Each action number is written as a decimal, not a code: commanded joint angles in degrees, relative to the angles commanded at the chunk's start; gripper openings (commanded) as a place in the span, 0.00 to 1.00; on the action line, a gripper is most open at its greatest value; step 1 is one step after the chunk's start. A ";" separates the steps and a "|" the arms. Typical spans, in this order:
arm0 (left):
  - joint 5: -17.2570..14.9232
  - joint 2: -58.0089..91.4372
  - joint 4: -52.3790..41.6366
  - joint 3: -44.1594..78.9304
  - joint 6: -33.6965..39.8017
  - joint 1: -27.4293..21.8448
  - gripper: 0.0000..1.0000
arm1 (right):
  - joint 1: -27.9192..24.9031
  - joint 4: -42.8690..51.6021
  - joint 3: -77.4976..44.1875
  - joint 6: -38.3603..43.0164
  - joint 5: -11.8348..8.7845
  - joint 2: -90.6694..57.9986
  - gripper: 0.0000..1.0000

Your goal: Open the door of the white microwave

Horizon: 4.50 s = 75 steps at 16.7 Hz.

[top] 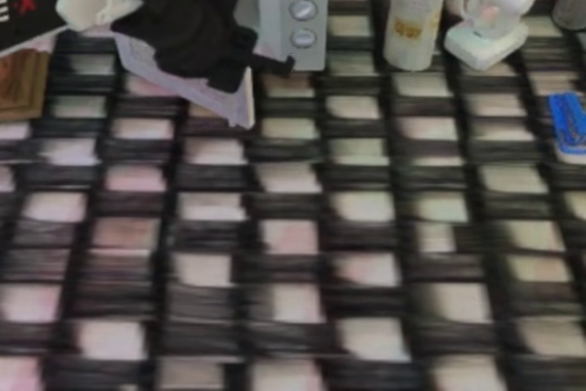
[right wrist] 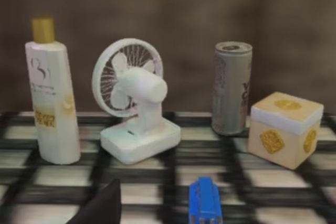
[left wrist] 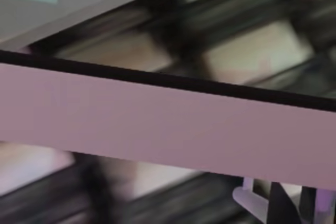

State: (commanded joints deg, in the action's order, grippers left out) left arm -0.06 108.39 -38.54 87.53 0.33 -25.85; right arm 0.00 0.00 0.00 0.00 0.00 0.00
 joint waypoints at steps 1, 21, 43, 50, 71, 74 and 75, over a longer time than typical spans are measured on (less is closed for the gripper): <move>-0.57 -0.47 0.04 -0.77 -1.06 0.34 0.00 | 0.00 0.00 0.00 0.00 0.00 0.00 1.00; -3.65 -3.40 0.68 -4.46 -6.86 2.39 0.00 | 0.00 0.00 0.00 0.00 0.00 0.00 1.00; -8.93 -6.76 0.30 -8.50 -16.16 5.77 0.00 | 0.00 0.00 0.00 0.00 0.00 0.00 1.00; -8.93 -6.76 0.30 -8.50 -16.16 5.77 0.00 | 0.00 0.00 0.00 0.00 0.00 0.00 1.00; -10.03 -7.03 0.12 -8.81 -17.67 6.23 0.00 | 0.00 0.00 0.00 0.00 0.00 0.00 1.00; -11.68 -7.53 -0.82 -9.82 -21.07 7.57 0.00 | 0.00 0.00 0.00 0.00 0.00 0.00 1.00; -12.28 -7.66 -1.24 -10.26 -22.44 8.20 0.00 | 0.00 0.00 0.00 0.00 0.00 0.00 1.00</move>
State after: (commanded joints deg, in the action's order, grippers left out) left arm -12.35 100.73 -39.78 77.27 -22.11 -17.65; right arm 0.00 0.00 0.00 0.00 0.00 0.00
